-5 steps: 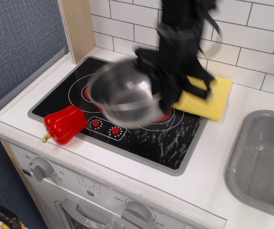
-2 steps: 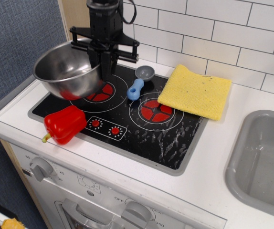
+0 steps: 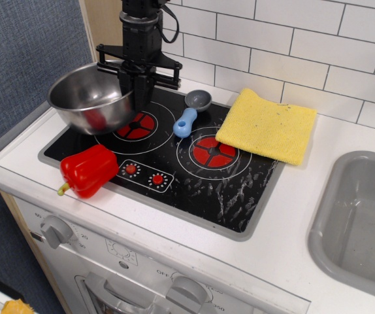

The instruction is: Move the pan to the left edge of the stove top

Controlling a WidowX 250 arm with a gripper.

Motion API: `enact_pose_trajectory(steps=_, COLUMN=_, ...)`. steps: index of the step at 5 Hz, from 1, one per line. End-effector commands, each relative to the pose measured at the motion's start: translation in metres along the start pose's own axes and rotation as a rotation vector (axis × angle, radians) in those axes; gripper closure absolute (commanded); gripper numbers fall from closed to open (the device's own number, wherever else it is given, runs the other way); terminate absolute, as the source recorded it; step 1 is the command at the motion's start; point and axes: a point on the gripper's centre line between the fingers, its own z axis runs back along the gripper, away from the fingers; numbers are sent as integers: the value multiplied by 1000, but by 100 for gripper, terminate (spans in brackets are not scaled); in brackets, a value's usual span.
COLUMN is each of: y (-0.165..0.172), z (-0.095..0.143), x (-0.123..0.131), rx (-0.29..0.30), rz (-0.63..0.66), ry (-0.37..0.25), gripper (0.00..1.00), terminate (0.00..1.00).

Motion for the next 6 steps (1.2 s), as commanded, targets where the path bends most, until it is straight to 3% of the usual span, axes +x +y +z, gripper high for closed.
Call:
enact_pose_trajectory(steps=1, y=27, z=5, x=-3, rx=16, rz=38, ry=-19, gripper=100, terminate=0)
enact_pose_trajectory(steps=2, y=21, z=7, x=-4, rx=10, rz=11, ry=-34, gripper=0, terminate=0)
enact_pose_trajectory(steps=4, y=4, z=24, x=-7, rx=27, rz=-72, ry=-93, gripper=0, terminate=0)
enact_pose_trajectory(steps=5, y=-8, z=47, x=-14, rx=33, rz=-152, ry=-191, gripper=0, terminate=0)
enact_pose_trajectory(steps=6, y=-21, z=60, x=-19, rx=61, rz=-215, ry=-228, gripper=0, terminate=0)
